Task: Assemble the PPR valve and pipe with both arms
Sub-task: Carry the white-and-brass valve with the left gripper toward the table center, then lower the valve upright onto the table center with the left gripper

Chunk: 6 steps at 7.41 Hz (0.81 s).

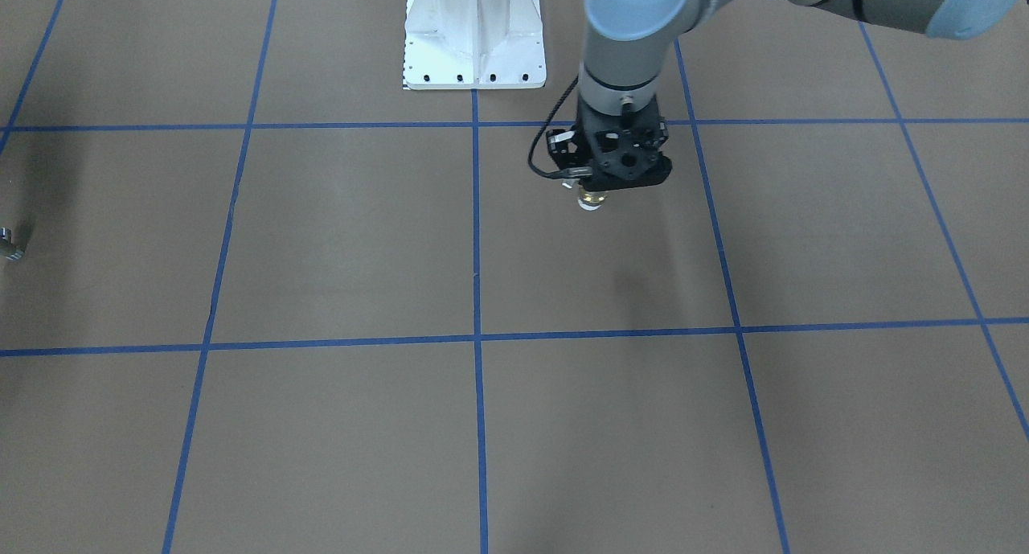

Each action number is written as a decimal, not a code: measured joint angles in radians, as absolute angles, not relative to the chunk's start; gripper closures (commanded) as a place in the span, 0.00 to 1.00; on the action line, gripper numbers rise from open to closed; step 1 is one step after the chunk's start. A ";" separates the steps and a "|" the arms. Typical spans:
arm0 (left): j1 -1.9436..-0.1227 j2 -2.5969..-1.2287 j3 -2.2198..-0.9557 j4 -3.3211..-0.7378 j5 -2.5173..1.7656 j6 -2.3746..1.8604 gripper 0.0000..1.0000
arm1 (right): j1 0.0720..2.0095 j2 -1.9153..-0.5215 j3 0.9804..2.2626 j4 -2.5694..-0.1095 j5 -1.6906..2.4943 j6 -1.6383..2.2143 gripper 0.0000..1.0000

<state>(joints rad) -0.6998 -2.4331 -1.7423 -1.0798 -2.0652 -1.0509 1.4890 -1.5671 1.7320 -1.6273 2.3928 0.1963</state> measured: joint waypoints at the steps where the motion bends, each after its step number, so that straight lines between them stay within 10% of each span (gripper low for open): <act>1: -0.686 -2.507 -1.625 -1.154 -2.062 -1.094 1.00 | 1.489 -1.568 1.732 -1.627 2.396 0.196 0.00; 6: -0.607 -2.605 -1.326 -1.447 -1.960 -1.188 1.00 | 1.488 -1.566 1.730 -1.625 2.396 0.196 0.00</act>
